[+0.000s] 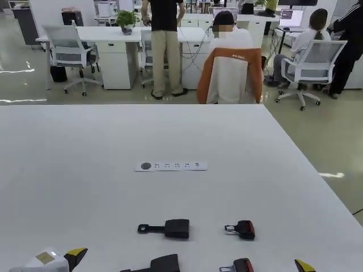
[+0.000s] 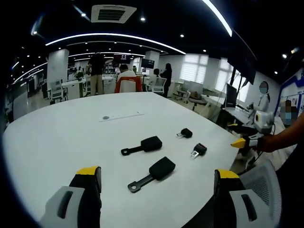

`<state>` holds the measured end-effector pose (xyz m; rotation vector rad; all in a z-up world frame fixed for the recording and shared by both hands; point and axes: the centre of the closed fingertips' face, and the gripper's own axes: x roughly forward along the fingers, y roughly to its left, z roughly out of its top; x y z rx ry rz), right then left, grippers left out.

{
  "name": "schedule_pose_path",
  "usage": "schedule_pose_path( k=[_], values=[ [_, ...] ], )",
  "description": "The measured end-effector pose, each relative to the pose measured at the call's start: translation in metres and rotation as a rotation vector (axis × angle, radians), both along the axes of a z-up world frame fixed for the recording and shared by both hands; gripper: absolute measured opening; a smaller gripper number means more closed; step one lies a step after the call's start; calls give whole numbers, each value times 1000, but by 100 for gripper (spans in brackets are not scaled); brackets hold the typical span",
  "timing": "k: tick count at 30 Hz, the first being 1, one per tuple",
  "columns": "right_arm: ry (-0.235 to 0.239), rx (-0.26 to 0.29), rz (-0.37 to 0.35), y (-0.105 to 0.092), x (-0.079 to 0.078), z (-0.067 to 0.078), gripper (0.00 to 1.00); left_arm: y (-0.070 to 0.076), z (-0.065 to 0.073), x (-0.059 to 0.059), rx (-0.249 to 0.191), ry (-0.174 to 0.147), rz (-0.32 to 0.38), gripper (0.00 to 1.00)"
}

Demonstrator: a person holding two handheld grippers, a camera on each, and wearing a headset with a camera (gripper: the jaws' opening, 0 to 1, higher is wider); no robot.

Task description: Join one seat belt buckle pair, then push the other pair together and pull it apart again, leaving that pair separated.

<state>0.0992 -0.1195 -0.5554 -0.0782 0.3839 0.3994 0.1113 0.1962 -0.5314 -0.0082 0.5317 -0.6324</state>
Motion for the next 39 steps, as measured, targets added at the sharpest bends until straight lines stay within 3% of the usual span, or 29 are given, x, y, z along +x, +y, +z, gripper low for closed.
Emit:
schedule_pose_path(
  k=[39],
  values=[
    [5,1,-4,2,0,-1,90,0,4,-3,1,-1,2,100]
  ],
)
